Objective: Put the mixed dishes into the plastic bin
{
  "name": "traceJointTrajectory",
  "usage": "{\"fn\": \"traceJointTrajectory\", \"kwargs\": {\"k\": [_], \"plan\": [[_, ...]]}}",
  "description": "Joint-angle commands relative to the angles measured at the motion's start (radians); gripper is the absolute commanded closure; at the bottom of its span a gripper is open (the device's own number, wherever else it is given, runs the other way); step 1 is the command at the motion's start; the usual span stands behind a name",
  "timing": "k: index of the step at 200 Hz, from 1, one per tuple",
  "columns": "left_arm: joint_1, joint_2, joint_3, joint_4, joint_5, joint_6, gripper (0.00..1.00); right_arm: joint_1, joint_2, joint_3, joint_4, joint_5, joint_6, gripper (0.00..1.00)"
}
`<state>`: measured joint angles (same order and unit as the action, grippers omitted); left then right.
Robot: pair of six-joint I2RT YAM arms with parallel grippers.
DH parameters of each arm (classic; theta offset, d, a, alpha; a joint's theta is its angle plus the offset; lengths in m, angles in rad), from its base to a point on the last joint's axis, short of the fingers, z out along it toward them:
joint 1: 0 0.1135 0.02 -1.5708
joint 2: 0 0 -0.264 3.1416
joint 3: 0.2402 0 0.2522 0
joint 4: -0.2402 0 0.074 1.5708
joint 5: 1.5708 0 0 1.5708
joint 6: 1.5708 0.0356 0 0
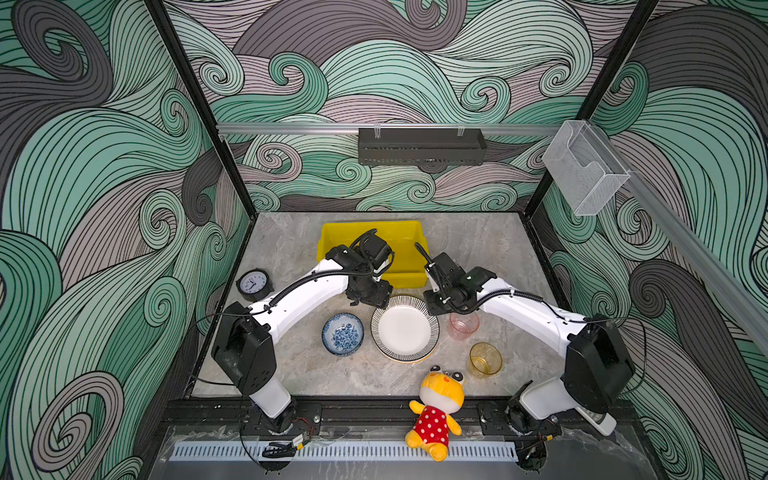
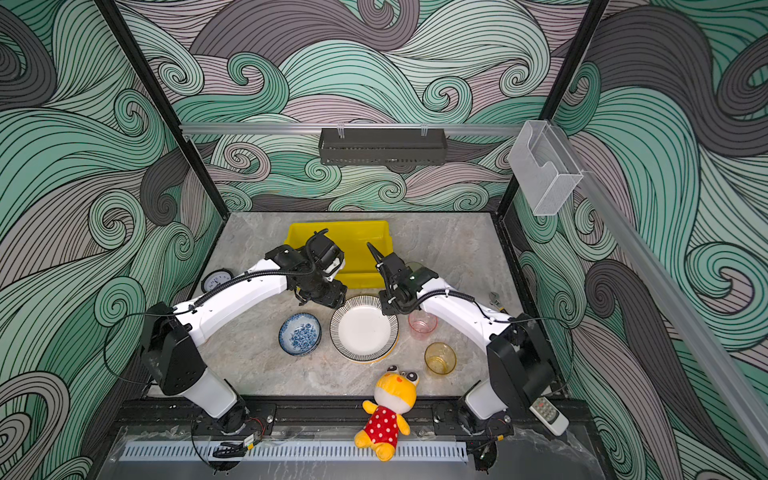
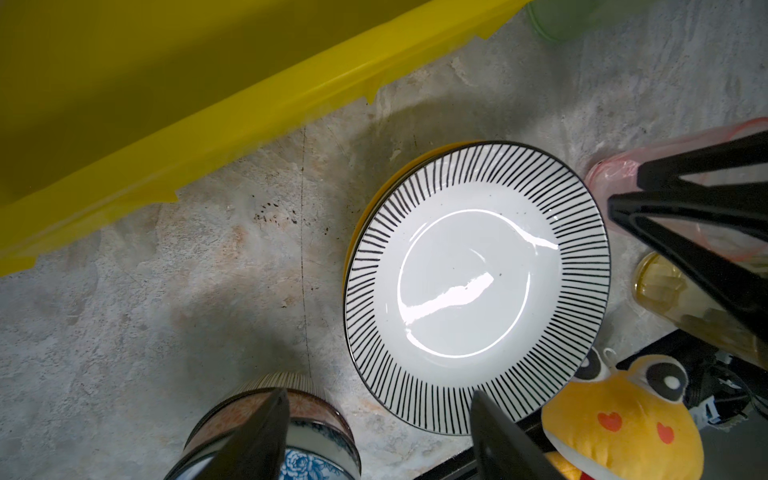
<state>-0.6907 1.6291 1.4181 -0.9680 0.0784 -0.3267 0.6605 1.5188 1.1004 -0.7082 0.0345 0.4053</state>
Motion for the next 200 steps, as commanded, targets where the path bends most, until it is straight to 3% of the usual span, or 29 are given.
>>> {"fn": "traceJointTrajectory", "kwargs": {"k": [1,200], "plan": [[-0.006,0.025,0.001,-0.009,0.018,-0.014,0.29,-0.011,0.011,-0.019,-0.021,0.028,0.029,0.72],[-0.007,0.111,0.018,-0.023,0.041,0.002,0.32,-0.012,0.101,-0.041,-0.019,0.028,0.021,0.85]]}}
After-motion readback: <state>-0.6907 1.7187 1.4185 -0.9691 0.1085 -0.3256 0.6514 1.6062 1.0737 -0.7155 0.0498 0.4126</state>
